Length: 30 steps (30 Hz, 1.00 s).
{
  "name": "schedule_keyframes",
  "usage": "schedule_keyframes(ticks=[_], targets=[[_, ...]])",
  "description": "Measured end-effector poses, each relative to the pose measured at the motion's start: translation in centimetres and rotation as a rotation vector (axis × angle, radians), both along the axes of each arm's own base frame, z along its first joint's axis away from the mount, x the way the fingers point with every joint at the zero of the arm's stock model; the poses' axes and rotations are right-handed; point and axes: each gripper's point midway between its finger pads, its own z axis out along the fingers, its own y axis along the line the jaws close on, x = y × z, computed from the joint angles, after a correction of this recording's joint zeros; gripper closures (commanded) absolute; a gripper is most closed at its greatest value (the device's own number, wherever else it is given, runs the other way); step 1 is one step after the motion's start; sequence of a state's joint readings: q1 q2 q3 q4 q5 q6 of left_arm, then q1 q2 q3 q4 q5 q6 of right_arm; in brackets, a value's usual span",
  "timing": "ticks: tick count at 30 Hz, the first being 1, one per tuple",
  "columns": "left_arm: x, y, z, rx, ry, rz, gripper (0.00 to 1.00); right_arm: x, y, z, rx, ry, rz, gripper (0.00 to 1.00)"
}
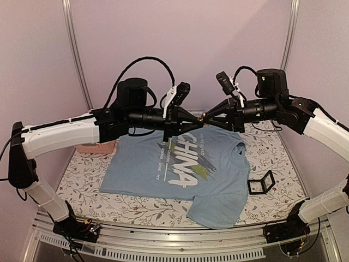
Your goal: Pin the brooch onto the clothing
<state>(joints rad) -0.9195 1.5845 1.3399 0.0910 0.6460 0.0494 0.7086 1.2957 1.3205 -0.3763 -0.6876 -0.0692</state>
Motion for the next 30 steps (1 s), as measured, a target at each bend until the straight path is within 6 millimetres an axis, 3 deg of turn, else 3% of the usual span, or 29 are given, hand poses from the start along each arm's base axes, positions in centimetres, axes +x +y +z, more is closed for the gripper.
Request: schedule_keyframes(ticks=[6, 12, 17, 22, 26, 30], targets=[[-0.1, -0.1, 0.0, 0.000, -0.011, -0.002, 1.00, 0.0, 0.0, 0.0, -0.002, -0.004, 0.000, 0.72], [0.1, -0.2, -0.1, 0.004, -0.020, 0.023, 1.00, 0.0, 0.1, -0.6, -0.029, -0.020, -0.007, 0.49], [1.2, -0.2, -0.4, 0.022, -0.067, 0.091, 1.00, -0.4, -0.1, -1.8, -0.081, -0.020, -0.002, 0.39], [3.0, 0.3, -1.2, 0.075, -0.143, 0.194, 1.00, -0.8, -1.5, -1.8, -0.124, -0.054, -0.042, 0.35], [3.8, 0.9, -1.4, 0.115, -0.217, 0.245, 1.00, -1.4, -3.2, 0.0, -0.113, -0.120, -0.089, 0.35], [3.4, 1.4, -1.5, 0.157, -0.292, 0.252, 1.00, -1.4, -4.5, 1.5, -0.102, -0.178, -0.151, 0.42]])
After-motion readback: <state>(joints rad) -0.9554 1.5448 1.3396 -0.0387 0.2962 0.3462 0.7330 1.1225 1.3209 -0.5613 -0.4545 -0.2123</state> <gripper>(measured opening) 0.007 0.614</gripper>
